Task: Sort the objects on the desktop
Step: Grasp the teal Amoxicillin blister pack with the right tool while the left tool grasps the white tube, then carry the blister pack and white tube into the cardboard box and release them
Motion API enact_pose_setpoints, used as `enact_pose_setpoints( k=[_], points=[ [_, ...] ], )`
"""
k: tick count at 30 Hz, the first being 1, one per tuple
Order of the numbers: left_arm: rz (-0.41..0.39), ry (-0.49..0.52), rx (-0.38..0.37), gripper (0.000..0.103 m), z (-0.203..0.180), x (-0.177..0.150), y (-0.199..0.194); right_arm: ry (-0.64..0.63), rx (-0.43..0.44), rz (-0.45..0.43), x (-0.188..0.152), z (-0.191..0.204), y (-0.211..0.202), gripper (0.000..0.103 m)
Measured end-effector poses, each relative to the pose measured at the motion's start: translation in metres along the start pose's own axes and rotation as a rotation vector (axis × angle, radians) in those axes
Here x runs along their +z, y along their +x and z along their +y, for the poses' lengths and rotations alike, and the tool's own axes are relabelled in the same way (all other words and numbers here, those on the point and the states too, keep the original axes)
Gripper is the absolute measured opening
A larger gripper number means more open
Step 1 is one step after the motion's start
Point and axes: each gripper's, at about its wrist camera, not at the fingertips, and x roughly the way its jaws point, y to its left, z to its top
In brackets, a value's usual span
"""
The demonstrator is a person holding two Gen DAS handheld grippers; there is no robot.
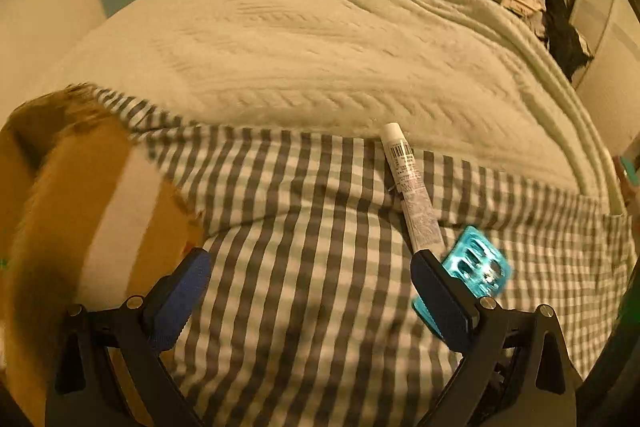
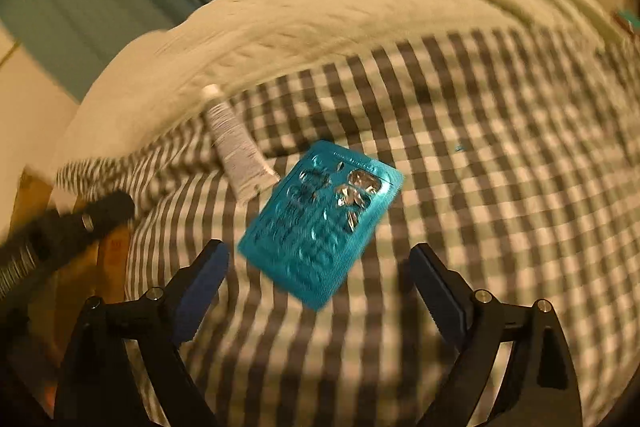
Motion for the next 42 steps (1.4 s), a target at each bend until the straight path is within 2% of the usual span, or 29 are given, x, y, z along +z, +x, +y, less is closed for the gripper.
enact_pose_setpoints(
  k=[2,4,8,9,13,18,19,20,21,22,23,26,28,33,36,42],
  points=[
    [0.012,-0.015,-0.016,0.102,0.0,0.006,0.012,0.0,-0.009,-0.002,0.004,0.004,0.01,0.1],
    [0.025,-0.064,-0.044,0.102,0.004,0.014,0.025,-0.062,-0.032,-0.01,0.007,0.018,0.019,0.102],
    [0.046,-0.16,-0.12,0.102,0.012,0.025,0.044,-0.244,-0.143,0.052,0.006,0.037,0.045,0.102],
    [0.046,-0.166,-0.131,0.102,0.012,0.027,0.046,-0.268,-0.143,0.048,0.004,0.036,0.044,0.102],
    [0.032,-0.121,-0.151,0.102,-0.003,0.028,0.053,-0.288,-0.17,0.021,0.007,0.01,0.028,0.071],
    [0.04,-0.028,-0.188,0.1,-0.035,0.025,0.064,-0.287,-0.224,-0.003,0.02,-0.029,0.011,0.072],
    [0.037,-0.007,-0.188,0.094,-0.041,0.024,0.066,-0.275,-0.217,-0.01,0.022,-0.038,0.006,0.072],
    [0.024,0.016,-0.172,0.062,-0.045,0.021,0.067,-0.255,-0.212,-0.018,0.024,-0.047,0.0,0.071],
    [0.029,0.043,-0.15,0.047,-0.049,0.017,0.069,-0.236,-0.211,-0.021,0.025,-0.058,-0.004,0.071],
    [0.032,0.051,-0.149,0.045,-0.052,0.016,0.069,-0.215,-0.202,-0.025,0.028,-0.068,-0.009,0.071],
    [0.03,0.055,-0.159,0.034,-0.054,0.015,0.069,-0.202,-0.199,-0.033,0.029,-0.075,-0.014,0.071],
    [0.043,0.053,-0.185,0.025,-0.053,0.015,0.063,-0.165,-0.194,-0.046,0.033,-0.094,-0.025,0.071],
    [0.051,0.035,-0.202,0.014,-0.047,0.013,0.057,-0.133,-0.18,-0.046,0.04,-0.098,-0.028,0.071],
    [0.061,-0.043,-0.247,0.012,-0.033,0.007,0.036,-0.093,-0.14,-0.064,0.044,-0.098,-0.052,0.071],
    [0.038,-0.045,-0.265,0.012,-0.03,0.007,0.015,-0.109,-0.124,-0.088,0.045,-0.091,-0.068,0.071],
    [-0.051,-0.021,-0.295,0.012,-0.01,0.012,-0.06,-0.153,-0.068,-0.135,0.042,-0.06,-0.114,0.071]
  ],
)
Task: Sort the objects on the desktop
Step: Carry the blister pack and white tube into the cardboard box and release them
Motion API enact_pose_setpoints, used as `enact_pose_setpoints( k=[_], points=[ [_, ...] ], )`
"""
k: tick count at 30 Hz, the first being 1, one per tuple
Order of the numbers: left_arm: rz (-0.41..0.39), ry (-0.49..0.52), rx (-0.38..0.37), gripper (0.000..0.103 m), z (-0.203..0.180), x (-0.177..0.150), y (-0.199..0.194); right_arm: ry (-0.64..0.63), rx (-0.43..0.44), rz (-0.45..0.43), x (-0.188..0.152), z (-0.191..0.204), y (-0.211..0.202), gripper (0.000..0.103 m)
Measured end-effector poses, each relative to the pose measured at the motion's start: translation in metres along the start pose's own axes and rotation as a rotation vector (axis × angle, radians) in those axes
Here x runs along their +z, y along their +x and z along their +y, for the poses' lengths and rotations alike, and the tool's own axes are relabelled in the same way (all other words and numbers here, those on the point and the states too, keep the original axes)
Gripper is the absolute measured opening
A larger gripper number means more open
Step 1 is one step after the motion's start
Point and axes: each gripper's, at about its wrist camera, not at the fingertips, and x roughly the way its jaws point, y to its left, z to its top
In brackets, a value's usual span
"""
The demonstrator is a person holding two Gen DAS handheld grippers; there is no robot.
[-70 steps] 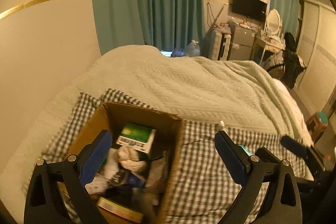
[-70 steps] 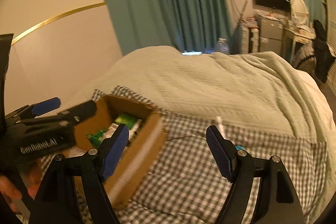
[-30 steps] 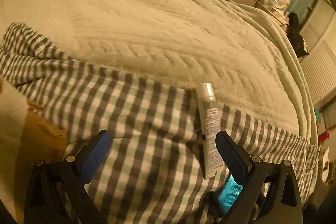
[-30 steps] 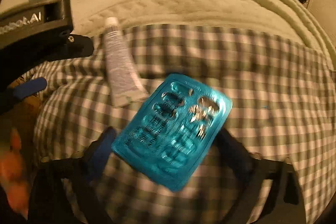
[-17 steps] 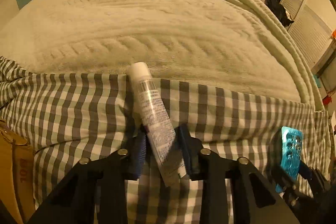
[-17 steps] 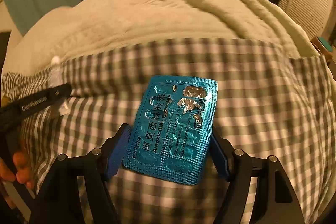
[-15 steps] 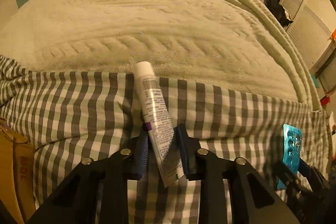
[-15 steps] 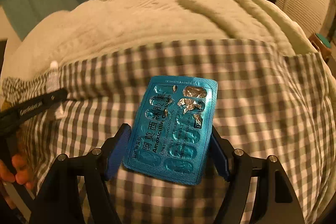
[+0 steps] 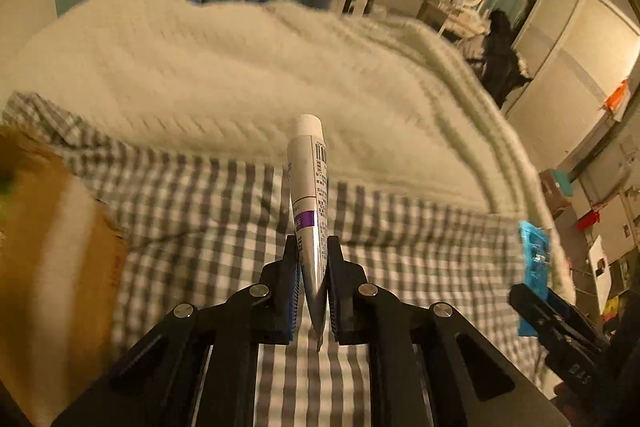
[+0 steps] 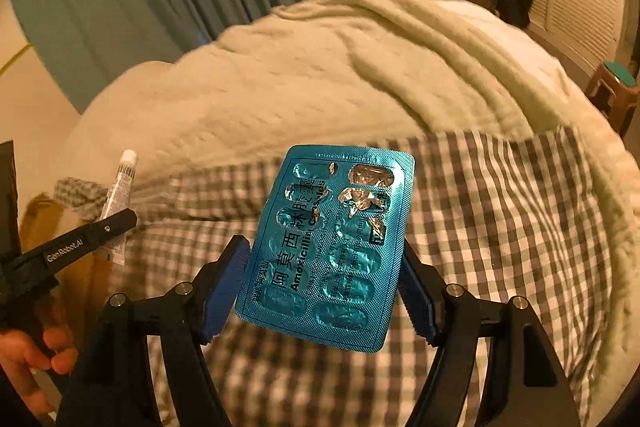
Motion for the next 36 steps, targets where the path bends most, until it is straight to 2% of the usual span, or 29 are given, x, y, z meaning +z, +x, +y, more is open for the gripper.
enact_pose_setpoints(
  k=[6,11,13,15,18,20,25,26,28,29,32,34,36],
  points=[
    [-0.11,0.016,0.028,0.012,0.021,0.015,-0.108,-0.09,0.125,-0.075,0.012,0.07,-0.059,0.071],
    [-0.153,-0.042,0.115,0.012,0.075,0.015,-0.188,-0.204,0.291,-0.109,0.01,0.158,-0.1,0.071],
    [-0.16,-0.066,0.161,0.012,0.099,0.009,-0.209,-0.258,0.372,-0.096,0.0,0.2,-0.112,0.071],
    [-0.165,-0.08,0.205,0.012,0.125,0.002,-0.225,-0.318,0.437,-0.073,-0.012,0.243,-0.116,0.071],
    [-0.167,-0.105,0.26,0.012,0.155,-0.014,-0.233,-0.381,0.491,-0.034,-0.031,0.286,-0.113,0.071],
    [-0.155,-0.139,0.267,0.012,0.178,-0.026,-0.228,-0.416,0.506,0.003,-0.045,0.313,-0.104,0.071],
    [-0.16,-0.092,0.308,0.015,0.204,-0.042,-0.209,-0.441,0.536,0.043,-0.063,0.344,-0.078,0.074],
    [-0.149,-0.083,0.307,0.021,0.207,-0.043,-0.204,-0.446,0.53,0.053,-0.064,0.346,-0.073,0.08],
    [-0.14,-0.066,0.316,0.042,0.208,-0.044,-0.198,-0.454,0.489,0.043,-0.065,0.346,-0.066,0.091],
    [-0.148,-0.067,0.319,0.057,0.208,-0.044,-0.197,-0.458,0.465,0.026,-0.064,0.345,-0.064,0.091],
    [-0.171,-0.078,0.306,0.061,0.205,-0.043,-0.201,-0.456,0.415,0.005,-0.06,0.336,-0.061,0.091],
    [-0.17,-0.081,0.304,0.069,0.202,-0.042,-0.202,-0.447,0.362,-0.013,-0.053,0.324,-0.06,0.092],
    [-0.201,-0.076,0.325,0.088,0.193,-0.044,-0.208,-0.438,0.308,-0.037,-0.048,0.311,-0.062,0.095]
  ],
)
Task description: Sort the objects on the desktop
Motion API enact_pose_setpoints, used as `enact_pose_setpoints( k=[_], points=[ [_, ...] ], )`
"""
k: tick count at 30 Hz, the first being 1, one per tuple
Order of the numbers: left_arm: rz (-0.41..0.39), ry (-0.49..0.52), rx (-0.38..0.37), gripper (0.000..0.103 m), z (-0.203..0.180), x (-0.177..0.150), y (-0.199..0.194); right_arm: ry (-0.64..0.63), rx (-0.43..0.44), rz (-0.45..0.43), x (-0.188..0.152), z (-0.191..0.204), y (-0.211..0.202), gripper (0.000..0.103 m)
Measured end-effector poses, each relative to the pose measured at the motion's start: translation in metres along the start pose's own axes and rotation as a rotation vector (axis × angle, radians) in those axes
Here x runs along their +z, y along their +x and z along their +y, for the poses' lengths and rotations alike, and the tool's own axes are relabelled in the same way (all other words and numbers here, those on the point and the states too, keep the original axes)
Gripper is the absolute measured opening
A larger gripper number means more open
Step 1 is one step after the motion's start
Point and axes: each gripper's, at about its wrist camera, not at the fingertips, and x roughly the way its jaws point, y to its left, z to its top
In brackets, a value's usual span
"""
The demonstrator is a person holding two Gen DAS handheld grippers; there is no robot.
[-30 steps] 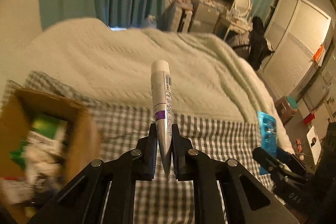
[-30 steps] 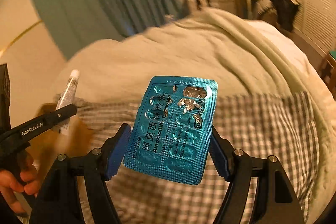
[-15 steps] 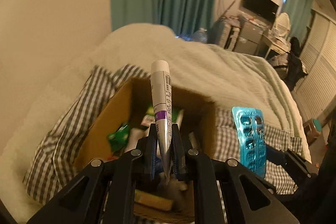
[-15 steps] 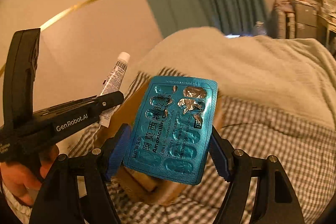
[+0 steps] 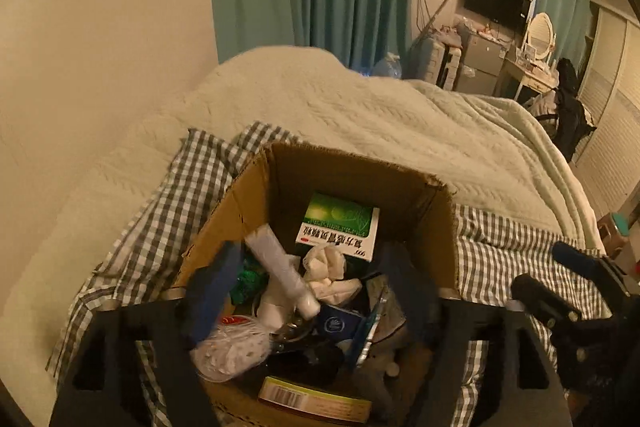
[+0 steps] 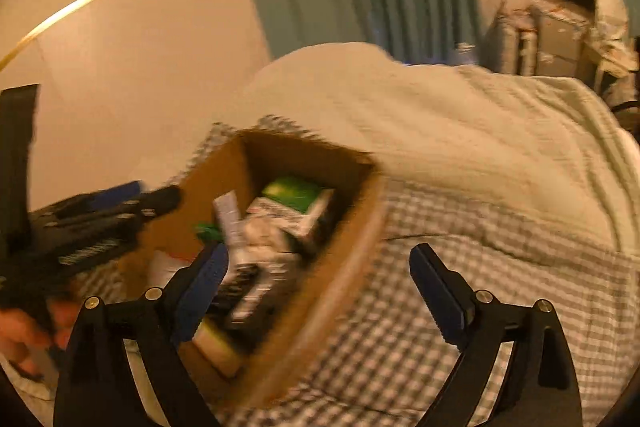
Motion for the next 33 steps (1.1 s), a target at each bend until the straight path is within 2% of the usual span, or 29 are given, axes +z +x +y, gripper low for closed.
enact_pose_setpoints(
  k=[3,5,9,15,18,24,33],
  points=[
    [-0.061,-0.007,0.013,0.099,-0.014,-0.004,-0.018,0.022,-0.091,-0.033,-0.001,-0.027,-0.014,0.1],
    [-0.083,0.014,0.007,0.103,-0.027,-0.007,-0.028,0.045,-0.145,-0.061,-0.002,-0.04,-0.029,0.103],
    [-0.129,0.099,0.05,0.103,-0.058,-0.015,-0.045,0.058,-0.226,-0.118,-0.009,-0.057,-0.061,0.103],
    [-0.117,0.061,0.053,0.103,-0.079,-0.033,-0.055,0.092,-0.326,-0.131,-0.031,-0.085,-0.097,0.102],
    [-0.127,0.051,0.081,0.103,-0.089,-0.042,-0.06,0.113,-0.33,-0.122,-0.041,-0.095,-0.103,0.103],
    [-0.102,0.011,0.081,0.103,-0.102,-0.06,-0.061,0.106,-0.331,-0.1,-0.065,-0.098,-0.11,0.103],
    [-0.064,-0.013,0.063,0.103,-0.112,-0.073,-0.055,0.127,-0.326,-0.092,-0.072,-0.106,-0.116,0.102]
  ],
)
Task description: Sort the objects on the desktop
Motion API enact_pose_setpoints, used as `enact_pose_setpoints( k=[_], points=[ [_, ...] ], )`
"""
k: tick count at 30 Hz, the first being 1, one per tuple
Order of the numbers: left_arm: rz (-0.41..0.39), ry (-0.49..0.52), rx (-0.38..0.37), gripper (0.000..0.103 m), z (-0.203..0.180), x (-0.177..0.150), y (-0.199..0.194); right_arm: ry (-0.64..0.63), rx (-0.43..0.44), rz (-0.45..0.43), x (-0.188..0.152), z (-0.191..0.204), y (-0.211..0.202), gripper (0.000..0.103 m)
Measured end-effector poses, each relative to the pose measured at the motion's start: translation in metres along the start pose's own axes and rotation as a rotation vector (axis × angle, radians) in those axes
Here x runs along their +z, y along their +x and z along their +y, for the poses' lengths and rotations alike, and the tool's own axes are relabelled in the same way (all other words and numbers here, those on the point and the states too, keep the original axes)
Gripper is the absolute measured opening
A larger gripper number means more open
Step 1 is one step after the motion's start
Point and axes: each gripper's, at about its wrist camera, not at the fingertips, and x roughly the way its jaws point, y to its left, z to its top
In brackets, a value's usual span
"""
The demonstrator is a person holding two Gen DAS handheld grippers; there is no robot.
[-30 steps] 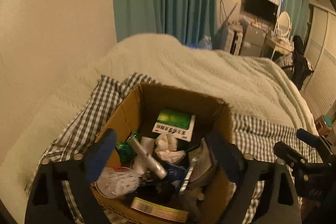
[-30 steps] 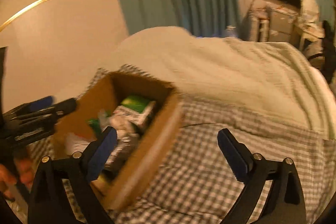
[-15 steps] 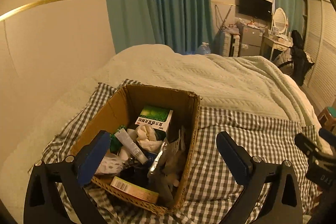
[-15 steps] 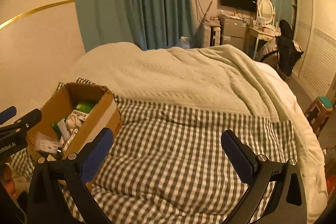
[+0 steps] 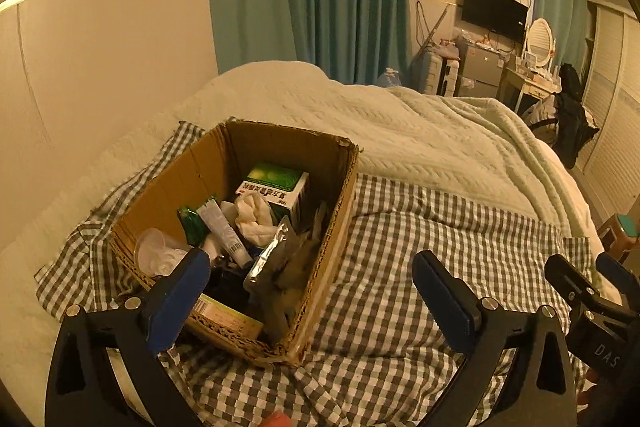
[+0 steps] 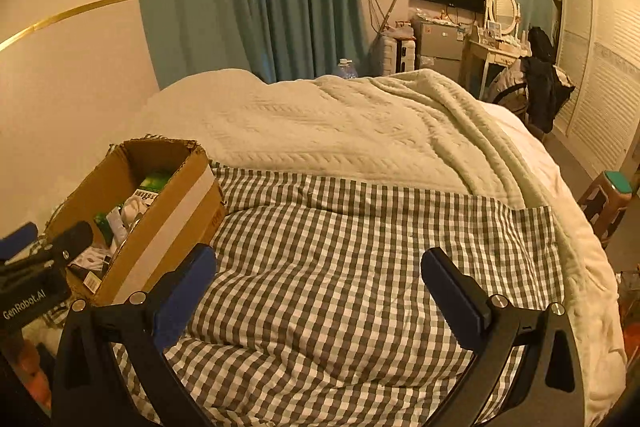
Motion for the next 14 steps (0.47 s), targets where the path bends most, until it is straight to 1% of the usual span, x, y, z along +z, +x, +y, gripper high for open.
enact_pose_setpoints(
  k=[4,9,12,14],
  points=[
    [0.003,-0.006,0.023,0.103,0.0003,0.0,0.0012,0.003,0.015,0.019,-0.0025,0.0007,0.003,0.102],
    [0.011,-0.039,0.014,0.103,0.003,0.0015,0.0025,-0.005,0.015,0.029,-0.0045,0.0038,0.0054,0.102],
    [-0.026,-0.037,0.004,0.103,0.0016,0.0016,-0.0034,-0.001,0.014,0.038,-0.006,0.0037,0.0071,0.102],
    [-0.036,-0.027,-0.001,0.103,-0.001,0.0031,-0.0055,0.001,0.012,0.041,-0.0072,0.0037,0.0077,0.102]
  ],
)
